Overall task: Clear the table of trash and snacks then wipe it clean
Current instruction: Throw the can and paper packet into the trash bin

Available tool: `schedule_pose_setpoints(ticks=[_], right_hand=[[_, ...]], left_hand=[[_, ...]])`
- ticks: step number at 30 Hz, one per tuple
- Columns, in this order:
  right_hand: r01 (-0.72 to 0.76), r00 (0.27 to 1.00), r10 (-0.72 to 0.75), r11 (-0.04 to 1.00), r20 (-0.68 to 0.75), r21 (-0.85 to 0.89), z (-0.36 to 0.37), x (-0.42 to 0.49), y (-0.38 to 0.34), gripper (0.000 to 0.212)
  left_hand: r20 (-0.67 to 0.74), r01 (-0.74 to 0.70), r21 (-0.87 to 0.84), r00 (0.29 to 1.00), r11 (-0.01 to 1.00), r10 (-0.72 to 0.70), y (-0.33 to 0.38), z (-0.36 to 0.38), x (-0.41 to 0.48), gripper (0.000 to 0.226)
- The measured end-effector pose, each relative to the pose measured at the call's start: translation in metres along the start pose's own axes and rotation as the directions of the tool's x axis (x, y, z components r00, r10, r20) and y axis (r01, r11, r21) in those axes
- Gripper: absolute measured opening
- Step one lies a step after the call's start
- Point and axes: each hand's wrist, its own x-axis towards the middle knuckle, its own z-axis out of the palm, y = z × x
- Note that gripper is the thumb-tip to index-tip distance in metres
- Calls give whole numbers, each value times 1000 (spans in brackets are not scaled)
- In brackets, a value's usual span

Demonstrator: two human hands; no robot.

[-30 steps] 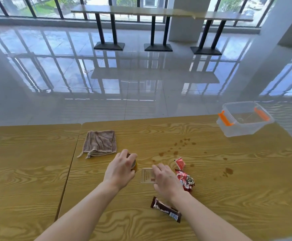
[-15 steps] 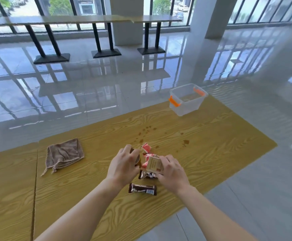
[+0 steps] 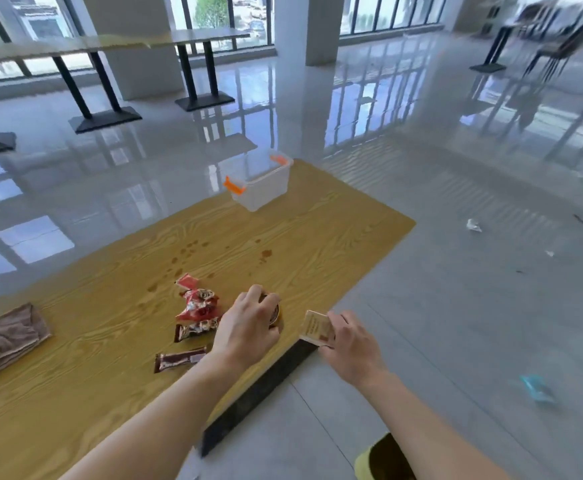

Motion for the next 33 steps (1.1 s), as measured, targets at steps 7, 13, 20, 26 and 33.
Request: schedule_pose_setpoints(ticks=[7, 13, 20, 26, 33], right_hand=[[-129, 991, 129, 992, -25, -10, -21, -69, 115, 46], [-283, 959, 283, 959, -22, 14, -17, -122, 190, 39], [-468, 883, 468, 882, 12, 55, 24, -173, 257, 41], [-616, 785, 605, 785, 133, 65, 87, -207, 309, 48], [-718, 682, 693, 696, 234, 34, 176, -224, 371, 54]], left_hand=[[73, -93, -42, 993, 995, 96, 105, 64, -9, 45], [180, -200, -71, 961, 977, 210, 170, 128, -20, 54], [328, -301, -127, 886, 945, 326, 212, 210, -33, 54], [440, -346, -173, 810, 922, 387, 224, 296, -41, 48], [525, -355, -152, 762, 922, 380, 217, 402, -51, 44]])
